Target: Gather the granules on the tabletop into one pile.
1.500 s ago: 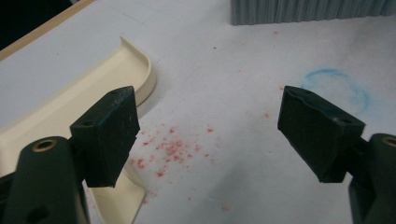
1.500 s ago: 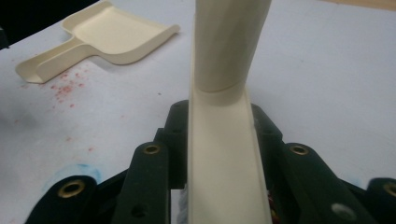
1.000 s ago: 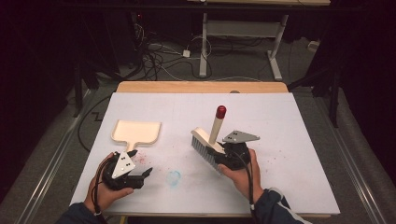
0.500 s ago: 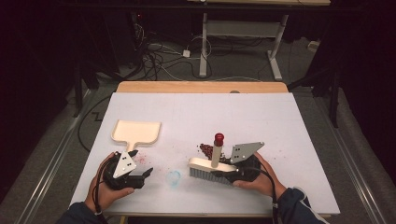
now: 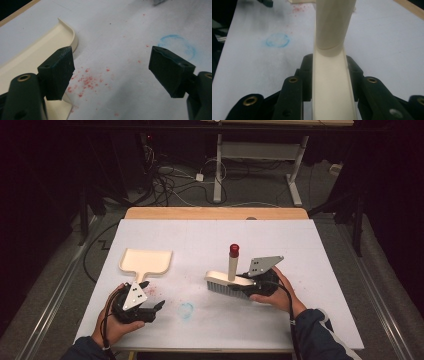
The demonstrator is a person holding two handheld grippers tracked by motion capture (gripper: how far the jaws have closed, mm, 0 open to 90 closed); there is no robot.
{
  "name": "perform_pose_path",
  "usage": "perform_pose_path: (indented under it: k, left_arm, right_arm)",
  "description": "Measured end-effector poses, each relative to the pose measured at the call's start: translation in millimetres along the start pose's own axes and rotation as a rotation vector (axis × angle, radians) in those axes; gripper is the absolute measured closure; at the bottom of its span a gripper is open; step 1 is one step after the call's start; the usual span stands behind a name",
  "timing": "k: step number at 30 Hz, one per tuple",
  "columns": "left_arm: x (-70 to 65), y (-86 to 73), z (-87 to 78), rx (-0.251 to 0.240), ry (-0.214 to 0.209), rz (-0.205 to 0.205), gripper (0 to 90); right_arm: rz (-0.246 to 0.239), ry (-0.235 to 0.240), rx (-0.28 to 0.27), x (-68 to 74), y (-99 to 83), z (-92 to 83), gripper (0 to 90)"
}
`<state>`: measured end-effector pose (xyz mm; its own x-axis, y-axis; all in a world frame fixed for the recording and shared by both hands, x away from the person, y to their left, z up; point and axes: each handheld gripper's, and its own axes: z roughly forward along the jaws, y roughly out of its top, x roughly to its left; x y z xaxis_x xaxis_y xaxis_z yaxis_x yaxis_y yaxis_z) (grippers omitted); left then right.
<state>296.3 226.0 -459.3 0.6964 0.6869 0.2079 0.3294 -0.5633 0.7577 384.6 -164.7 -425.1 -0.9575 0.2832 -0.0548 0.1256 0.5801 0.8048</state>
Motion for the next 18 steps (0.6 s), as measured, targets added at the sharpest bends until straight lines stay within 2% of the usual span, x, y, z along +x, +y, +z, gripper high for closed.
perform_pose_path:
  k: [2,4,7,9,13,16,18]
  left_arm:
    - [0.2,0.1,-0.1,-0.002,0.000,-0.003,20.0]
    - [1.3,0.2,-0.2,-0.006,0.009,0.005,20.0]
    - [1.7,-0.1,0.1,-0.004,0.012,0.003,20.0]
    - [2.2,-0.2,0.4,-0.004,0.011,-0.002,20.0]
    - [2.2,-0.5,2.5,0.013,0.009,-0.011,20.0]
    - [2.2,-0.5,3.6,0.012,0.017,-0.002,19.9]
    - [2.2,-0.6,4.0,0.015,0.016,-0.001,19.9]
  right_arm:
    - [-0.011,-0.006,-0.015,-0.2,5.2,-2.7,67.3]
    - [-0.019,-0.052,-0.015,-1.2,11.5,-5.4,67.3]
    - [-0.024,-0.085,-0.042,-8.9,16.8,-7.7,67.3]
    - [-0.027,-0.133,-0.043,-15.3,19.5,-6.6,67.3]
    - [-0.069,-0.250,-0.009,-28.8,20.7,5.8,67.3]
    - [-0.084,-0.286,0.008,-36.9,16.4,20.3,67.3]
    - [-0.103,-0.292,0.021,-40.3,13.3,29.5,67.3]
